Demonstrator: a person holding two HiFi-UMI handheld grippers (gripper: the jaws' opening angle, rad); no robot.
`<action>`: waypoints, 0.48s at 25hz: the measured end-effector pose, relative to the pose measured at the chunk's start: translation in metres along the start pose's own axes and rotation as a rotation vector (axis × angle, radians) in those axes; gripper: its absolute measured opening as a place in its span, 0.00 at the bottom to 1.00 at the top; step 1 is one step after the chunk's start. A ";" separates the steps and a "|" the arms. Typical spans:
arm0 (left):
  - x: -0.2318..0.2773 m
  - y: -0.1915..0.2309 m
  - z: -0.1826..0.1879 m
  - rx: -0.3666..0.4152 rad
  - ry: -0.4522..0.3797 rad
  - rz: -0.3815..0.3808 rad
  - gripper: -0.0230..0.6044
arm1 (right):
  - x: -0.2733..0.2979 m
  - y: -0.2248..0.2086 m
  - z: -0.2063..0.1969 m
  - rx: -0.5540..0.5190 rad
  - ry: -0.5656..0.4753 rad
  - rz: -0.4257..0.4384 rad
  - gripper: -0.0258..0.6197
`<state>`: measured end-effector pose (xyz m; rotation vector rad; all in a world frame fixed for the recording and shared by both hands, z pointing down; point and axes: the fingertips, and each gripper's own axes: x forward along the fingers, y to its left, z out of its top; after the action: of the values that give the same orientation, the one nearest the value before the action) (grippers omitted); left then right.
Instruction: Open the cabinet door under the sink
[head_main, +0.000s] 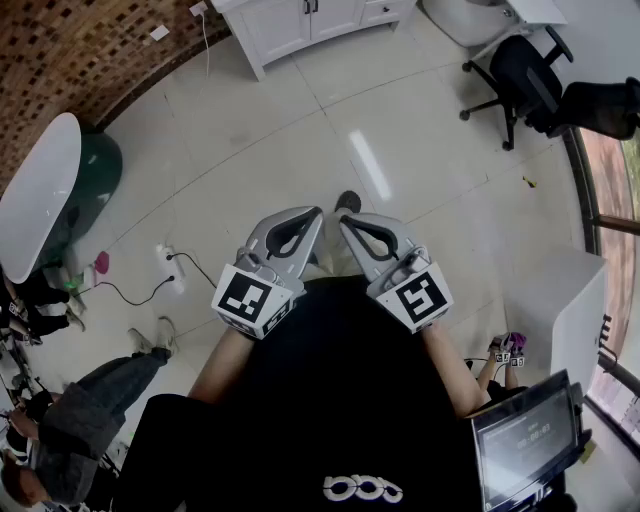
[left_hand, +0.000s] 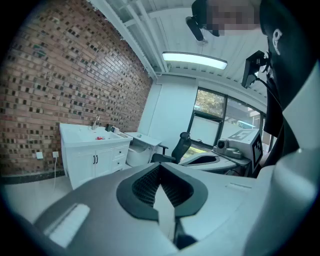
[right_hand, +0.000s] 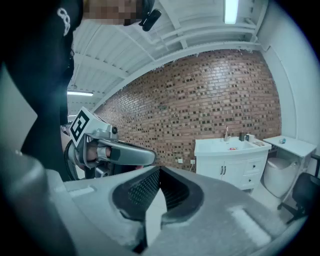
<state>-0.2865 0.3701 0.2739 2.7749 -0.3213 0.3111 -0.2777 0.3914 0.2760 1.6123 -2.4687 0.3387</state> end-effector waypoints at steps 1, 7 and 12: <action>0.009 0.004 0.006 -0.014 -0.001 0.012 0.06 | 0.002 -0.013 0.006 -0.002 -0.007 0.010 0.03; 0.076 0.036 0.044 -0.035 -0.011 0.104 0.06 | 0.012 -0.107 0.029 -0.002 -0.029 0.055 0.03; 0.114 0.064 0.060 -0.044 -0.020 0.188 0.06 | 0.021 -0.162 0.031 -0.012 -0.028 0.096 0.03</action>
<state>-0.1837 0.2696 0.2656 2.7110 -0.5885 0.3168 -0.1378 0.3015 0.2674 1.5067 -2.5698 0.3164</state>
